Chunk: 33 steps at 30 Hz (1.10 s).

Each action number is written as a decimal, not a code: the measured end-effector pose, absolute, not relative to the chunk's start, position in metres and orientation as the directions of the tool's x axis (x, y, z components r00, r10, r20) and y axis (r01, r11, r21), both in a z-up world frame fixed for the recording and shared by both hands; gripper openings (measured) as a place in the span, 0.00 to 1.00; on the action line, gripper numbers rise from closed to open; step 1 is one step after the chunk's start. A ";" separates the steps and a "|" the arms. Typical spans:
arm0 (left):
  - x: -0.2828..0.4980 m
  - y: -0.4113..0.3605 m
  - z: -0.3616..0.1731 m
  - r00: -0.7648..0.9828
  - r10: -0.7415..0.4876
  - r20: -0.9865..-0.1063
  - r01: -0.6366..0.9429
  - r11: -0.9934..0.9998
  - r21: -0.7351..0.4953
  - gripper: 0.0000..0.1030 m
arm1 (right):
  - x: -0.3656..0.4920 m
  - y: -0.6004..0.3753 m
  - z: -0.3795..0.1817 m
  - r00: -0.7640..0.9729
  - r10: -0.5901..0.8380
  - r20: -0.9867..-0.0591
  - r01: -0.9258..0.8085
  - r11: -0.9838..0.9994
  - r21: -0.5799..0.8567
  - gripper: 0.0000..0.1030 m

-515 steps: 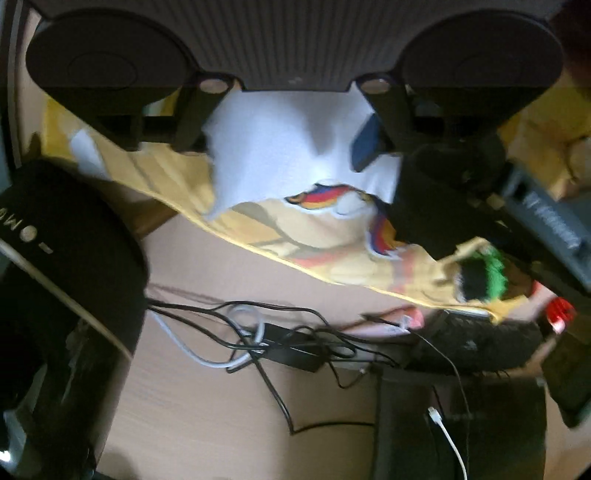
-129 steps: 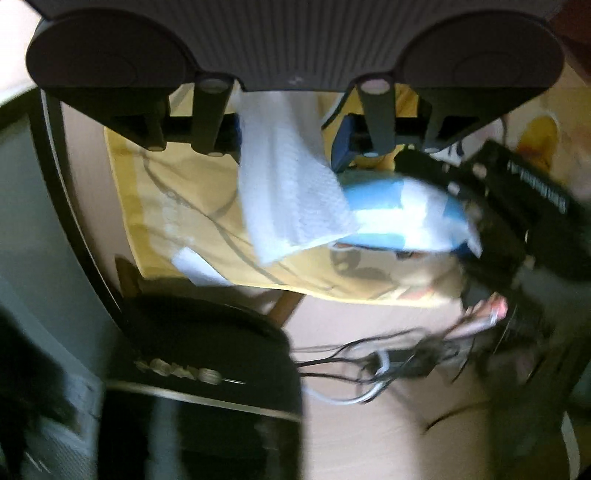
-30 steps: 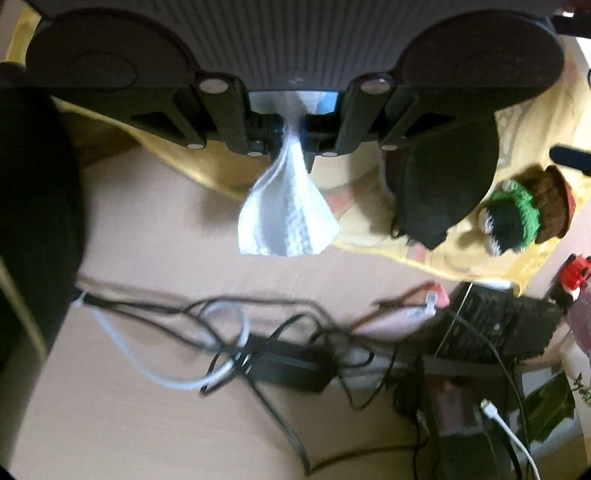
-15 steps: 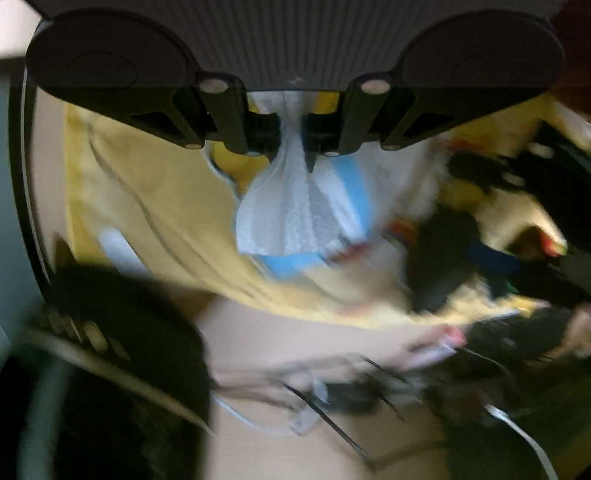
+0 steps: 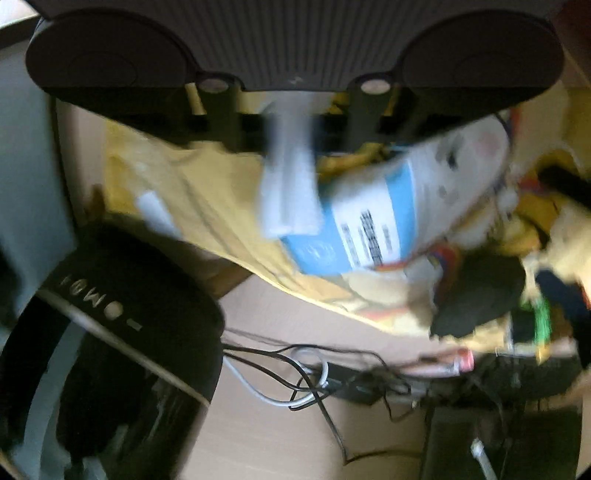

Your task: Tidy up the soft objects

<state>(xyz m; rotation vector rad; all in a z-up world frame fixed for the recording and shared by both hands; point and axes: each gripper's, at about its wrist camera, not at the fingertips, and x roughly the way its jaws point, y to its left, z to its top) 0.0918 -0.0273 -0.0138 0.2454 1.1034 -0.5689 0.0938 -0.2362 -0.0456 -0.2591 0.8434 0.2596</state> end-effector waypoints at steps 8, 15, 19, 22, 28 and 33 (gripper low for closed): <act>0.079 -0.077 -0.012 0.475 -0.299 -0.828 0.724 0.667 0.175 0.99 | 0.138 -0.279 -0.026 0.445 0.644 -0.622 -0.191 0.747 0.637 0.08; 0.094 -0.126 -0.025 0.500 -0.261 -0.826 0.761 0.588 0.274 0.99 | 0.154 -0.287 -0.037 0.569 0.414 -0.711 -0.154 0.903 0.402 0.07; 0.110 -0.142 -0.035 0.467 -0.270 -0.842 0.757 0.614 0.224 0.99 | 0.156 -0.298 -0.045 0.588 0.357 -0.726 -0.108 0.924 0.366 0.07; 0.117 -0.153 -0.044 0.470 -0.267 -0.841 0.763 0.602 0.236 0.99 | 0.157 -0.306 -0.054 0.584 0.318 -0.747 -0.056 0.934 0.354 0.07; 0.142 -0.156 -0.062 0.451 -0.267 -0.852 0.741 0.644 0.191 0.87 | 0.144 -0.319 -0.058 0.592 0.307 -0.745 -0.004 0.926 0.378 0.11; 0.161 -0.147 -0.060 0.402 -0.311 -0.861 0.706 0.704 0.075 0.81 | 0.138 -0.319 -0.055 0.580 0.339 -0.741 -0.022 0.915 0.402 0.11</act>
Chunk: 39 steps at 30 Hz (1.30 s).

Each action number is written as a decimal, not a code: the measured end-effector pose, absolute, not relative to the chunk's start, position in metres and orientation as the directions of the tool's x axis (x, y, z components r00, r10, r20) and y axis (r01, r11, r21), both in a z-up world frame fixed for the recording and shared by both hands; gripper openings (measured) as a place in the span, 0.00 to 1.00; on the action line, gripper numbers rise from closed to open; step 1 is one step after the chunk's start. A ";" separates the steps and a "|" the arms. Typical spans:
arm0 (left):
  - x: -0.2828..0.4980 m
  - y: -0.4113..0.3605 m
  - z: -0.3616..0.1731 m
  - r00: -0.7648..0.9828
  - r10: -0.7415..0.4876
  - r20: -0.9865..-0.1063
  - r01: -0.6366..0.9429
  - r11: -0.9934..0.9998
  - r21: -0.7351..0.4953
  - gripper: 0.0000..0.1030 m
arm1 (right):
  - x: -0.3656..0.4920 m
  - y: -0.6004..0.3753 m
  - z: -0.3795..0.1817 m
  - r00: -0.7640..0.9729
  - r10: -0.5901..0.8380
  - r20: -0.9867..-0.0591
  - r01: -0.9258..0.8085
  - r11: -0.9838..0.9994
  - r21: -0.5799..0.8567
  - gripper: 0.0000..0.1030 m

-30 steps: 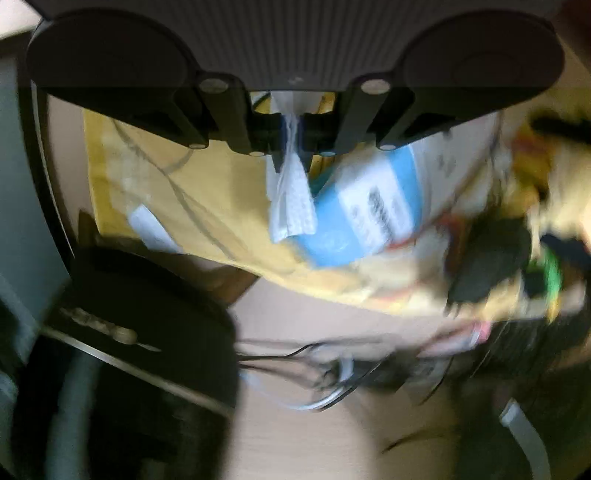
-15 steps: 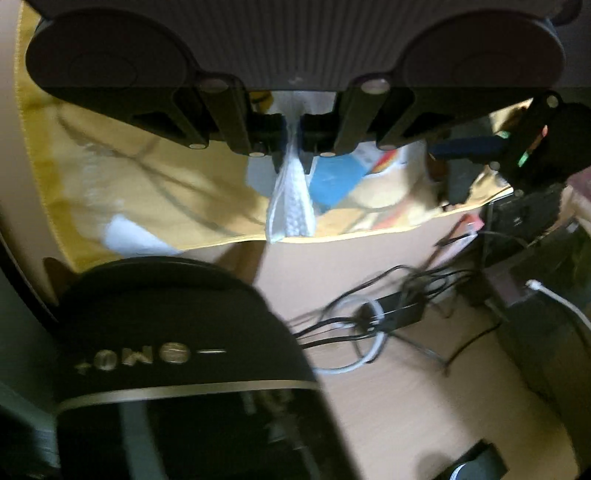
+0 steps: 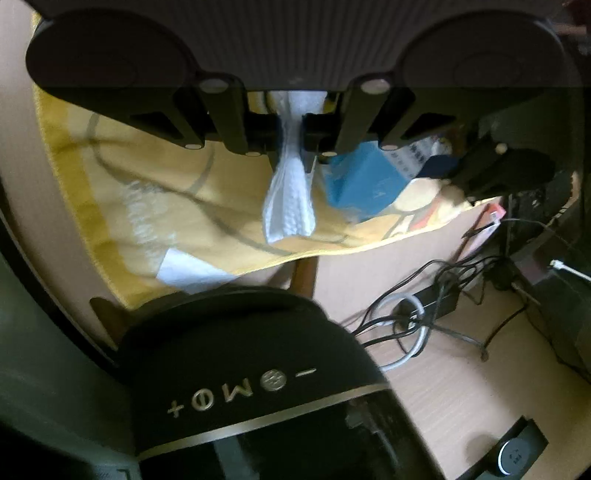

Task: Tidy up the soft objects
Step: 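Wipe the packet again with the right tool while the left tool holds it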

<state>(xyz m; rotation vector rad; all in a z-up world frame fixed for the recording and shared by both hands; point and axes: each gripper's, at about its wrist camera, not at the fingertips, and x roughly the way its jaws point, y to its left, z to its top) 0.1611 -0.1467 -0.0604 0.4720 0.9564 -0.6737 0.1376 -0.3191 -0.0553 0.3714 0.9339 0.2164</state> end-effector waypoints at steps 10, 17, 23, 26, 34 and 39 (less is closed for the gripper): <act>0.149 -0.134 -0.049 0.294 -0.461 -0.837 0.697 0.703 -0.142 0.81 | 0.137 -0.295 -0.046 0.532 0.362 -0.765 -0.065 0.919 0.389 0.11; 0.153 -0.107 -0.055 0.034 -0.701 -0.713 0.599 0.585 -0.547 0.85 | 0.105 -0.306 -0.012 0.548 0.383 -0.744 -0.093 0.912 0.401 0.12; 0.142 -0.094 -0.053 0.077 -0.604 -0.793 0.627 0.648 -0.432 0.89 | 0.105 -0.287 -0.019 0.505 0.487 -0.713 -0.127 0.859 0.497 0.12; 0.134 -0.088 -0.052 0.086 -0.555 -0.828 0.651 0.660 -0.375 0.91 | 0.111 -0.268 -0.013 0.495 0.552 -0.671 -0.195 0.823 0.534 0.12; 0.131 -0.059 -0.064 0.102 -0.598 -0.795 0.545 0.702 -0.458 0.80 | 0.139 -0.255 -0.027 0.449 0.590 -0.671 -0.209 0.800 0.563 0.12; 0.132 -0.054 -0.065 0.134 -0.617 -0.775 0.507 0.715 -0.481 0.80 | 0.147 -0.278 -0.040 0.443 0.553 -0.706 -0.121 0.817 0.564 0.17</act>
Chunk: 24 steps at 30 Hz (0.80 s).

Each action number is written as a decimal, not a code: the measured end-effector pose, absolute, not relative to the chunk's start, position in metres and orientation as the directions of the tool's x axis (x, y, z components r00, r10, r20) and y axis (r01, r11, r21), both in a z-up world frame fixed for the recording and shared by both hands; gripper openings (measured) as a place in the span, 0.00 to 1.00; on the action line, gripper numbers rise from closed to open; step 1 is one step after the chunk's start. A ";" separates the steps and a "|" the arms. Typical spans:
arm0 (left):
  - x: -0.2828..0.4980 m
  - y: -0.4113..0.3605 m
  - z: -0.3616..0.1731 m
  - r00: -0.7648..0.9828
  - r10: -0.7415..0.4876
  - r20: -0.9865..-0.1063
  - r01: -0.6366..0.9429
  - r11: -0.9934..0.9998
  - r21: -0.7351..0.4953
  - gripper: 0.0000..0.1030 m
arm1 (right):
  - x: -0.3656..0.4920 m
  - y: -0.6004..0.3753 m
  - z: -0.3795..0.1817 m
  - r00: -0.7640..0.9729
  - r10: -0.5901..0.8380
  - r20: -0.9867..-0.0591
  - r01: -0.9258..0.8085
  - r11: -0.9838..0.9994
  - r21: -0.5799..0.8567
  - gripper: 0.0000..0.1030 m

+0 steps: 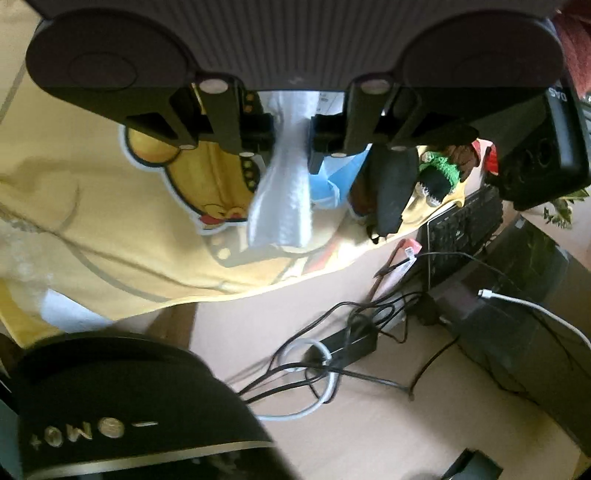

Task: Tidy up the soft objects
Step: 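Wipe the packet again with the right tool while the left tool holds it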

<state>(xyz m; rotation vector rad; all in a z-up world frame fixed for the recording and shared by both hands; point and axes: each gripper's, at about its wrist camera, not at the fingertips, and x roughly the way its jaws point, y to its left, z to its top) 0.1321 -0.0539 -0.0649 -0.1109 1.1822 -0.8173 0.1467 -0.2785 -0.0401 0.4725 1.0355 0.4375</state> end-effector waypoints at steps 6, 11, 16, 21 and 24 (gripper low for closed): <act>0.131 -0.051 -0.063 0.160 -0.587 -0.794 0.485 0.747 -0.454 0.78 | 0.136 -0.266 -0.014 0.550 0.382 -0.743 -0.168 0.922 0.349 0.06; 0.141 -0.038 -0.065 0.163 -0.596 -0.786 0.470 0.748 -0.469 0.77 | 0.128 -0.256 0.010 0.466 0.638 -0.613 -0.261 0.761 0.594 0.06; 0.139 -0.037 -0.064 0.163 -0.589 -0.791 0.485 0.746 -0.456 0.77 | 0.131 -0.237 -0.005 0.360 0.704 -0.613 -0.273 0.707 0.652 0.07; 0.139 -0.037 -0.063 0.161 -0.590 -0.791 0.495 0.742 -0.452 0.78 | 0.137 -0.252 -0.015 0.403 0.634 -0.660 -0.211 0.766 0.608 0.07; 0.140 -0.036 -0.065 0.156 -0.595 -0.788 0.491 0.739 -0.461 0.79 | 0.133 -0.250 -0.007 0.454 0.560 -0.693 -0.246 0.826 0.507 0.22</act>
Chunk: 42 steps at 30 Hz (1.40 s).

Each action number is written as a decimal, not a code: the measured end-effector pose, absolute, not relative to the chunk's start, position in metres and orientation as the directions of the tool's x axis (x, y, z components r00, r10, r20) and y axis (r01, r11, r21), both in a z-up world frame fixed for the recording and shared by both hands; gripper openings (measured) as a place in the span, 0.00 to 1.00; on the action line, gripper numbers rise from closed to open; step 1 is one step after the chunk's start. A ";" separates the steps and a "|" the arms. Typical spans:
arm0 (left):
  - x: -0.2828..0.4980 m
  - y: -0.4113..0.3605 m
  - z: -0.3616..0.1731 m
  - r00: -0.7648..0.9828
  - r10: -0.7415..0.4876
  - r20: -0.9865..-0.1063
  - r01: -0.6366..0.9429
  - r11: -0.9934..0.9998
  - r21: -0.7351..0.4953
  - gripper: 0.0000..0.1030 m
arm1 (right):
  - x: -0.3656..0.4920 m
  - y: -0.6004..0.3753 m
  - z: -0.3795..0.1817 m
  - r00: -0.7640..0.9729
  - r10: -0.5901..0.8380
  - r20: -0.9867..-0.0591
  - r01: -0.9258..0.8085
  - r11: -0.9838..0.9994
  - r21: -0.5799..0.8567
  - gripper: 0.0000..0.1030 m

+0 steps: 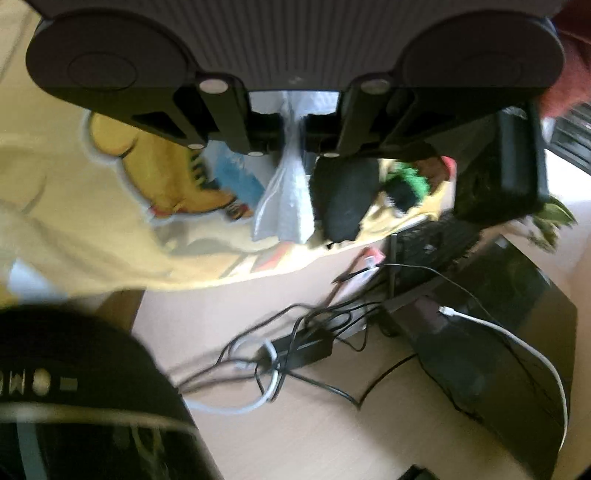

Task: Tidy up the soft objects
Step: 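Wipe the packet again with the right tool while the left tool holds it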

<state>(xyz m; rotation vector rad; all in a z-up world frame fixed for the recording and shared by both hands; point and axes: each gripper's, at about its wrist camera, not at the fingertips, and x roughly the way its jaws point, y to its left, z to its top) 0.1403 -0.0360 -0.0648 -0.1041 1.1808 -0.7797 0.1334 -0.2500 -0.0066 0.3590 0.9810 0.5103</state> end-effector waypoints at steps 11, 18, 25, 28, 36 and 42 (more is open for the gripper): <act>0.137 -0.031 -0.065 0.151 -0.597 -0.788 0.473 0.743 -0.473 0.87 | 0.137 -0.249 -0.011 0.451 0.568 -0.688 -0.245 0.820 0.517 0.09; 0.131 -0.029 -0.054 0.168 -0.580 -0.797 0.461 0.761 -0.456 0.90 | 0.133 -0.249 0.001 0.601 0.222 -0.768 -0.225 0.969 0.104 0.08; 0.104 -0.019 -0.028 0.266 -0.471 -0.841 0.548 0.792 -0.270 0.93 | 0.133 -0.235 -0.008 0.431 0.586 -0.686 -0.292 0.810 0.508 0.08; 0.099 -0.016 -0.037 0.247 -0.440 -0.864 0.543 0.801 -0.253 0.93 | 0.132 -0.208 -0.020 0.409 0.546 -0.731 -0.353 0.834 0.425 0.18; 0.096 -0.036 -0.028 0.304 -0.453 -0.838 0.596 0.777 -0.203 0.93 | 0.136 -0.228 -0.030 0.460 0.436 -0.774 -0.262 0.899 0.351 0.13; 0.079 -0.088 -0.022 0.462 -0.285 -0.840 0.710 0.687 0.156 0.94 | 0.135 -0.259 -0.046 0.479 0.369 -0.797 -0.146 0.928 0.342 0.15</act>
